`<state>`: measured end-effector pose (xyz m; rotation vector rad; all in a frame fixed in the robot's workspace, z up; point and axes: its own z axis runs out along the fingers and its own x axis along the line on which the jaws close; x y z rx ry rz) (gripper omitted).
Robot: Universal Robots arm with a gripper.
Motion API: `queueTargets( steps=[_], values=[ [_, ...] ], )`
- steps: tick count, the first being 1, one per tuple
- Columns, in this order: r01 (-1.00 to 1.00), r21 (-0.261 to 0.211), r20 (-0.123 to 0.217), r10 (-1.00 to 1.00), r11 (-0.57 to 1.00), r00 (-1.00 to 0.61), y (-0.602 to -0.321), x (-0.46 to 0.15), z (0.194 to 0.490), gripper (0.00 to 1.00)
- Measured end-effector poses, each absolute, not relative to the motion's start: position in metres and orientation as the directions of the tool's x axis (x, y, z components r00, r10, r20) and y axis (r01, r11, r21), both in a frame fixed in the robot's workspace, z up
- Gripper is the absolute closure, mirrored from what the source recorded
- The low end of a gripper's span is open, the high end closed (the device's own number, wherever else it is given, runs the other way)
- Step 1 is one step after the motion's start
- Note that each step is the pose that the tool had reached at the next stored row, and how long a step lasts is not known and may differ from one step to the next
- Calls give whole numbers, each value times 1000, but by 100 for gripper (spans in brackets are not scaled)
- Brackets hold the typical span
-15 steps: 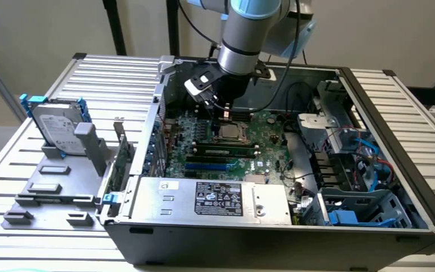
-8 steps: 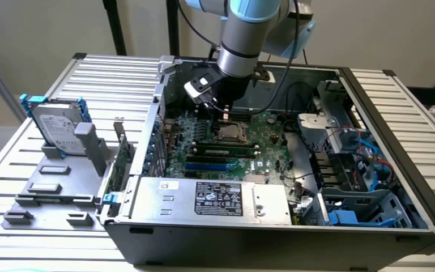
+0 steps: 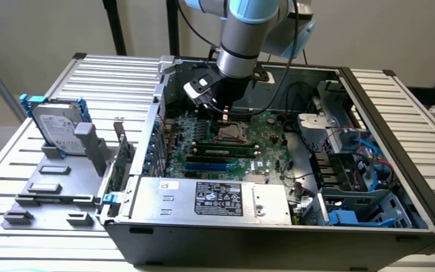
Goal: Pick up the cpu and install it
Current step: 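Close the cpu cover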
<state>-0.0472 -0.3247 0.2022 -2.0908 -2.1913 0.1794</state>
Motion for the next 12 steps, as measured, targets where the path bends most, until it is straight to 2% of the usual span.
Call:
queueTargets(
  steps=[12],
  values=[
    [987, -157, -5, 999, 46, -47, -335, -60, 226, 89]
  ],
)
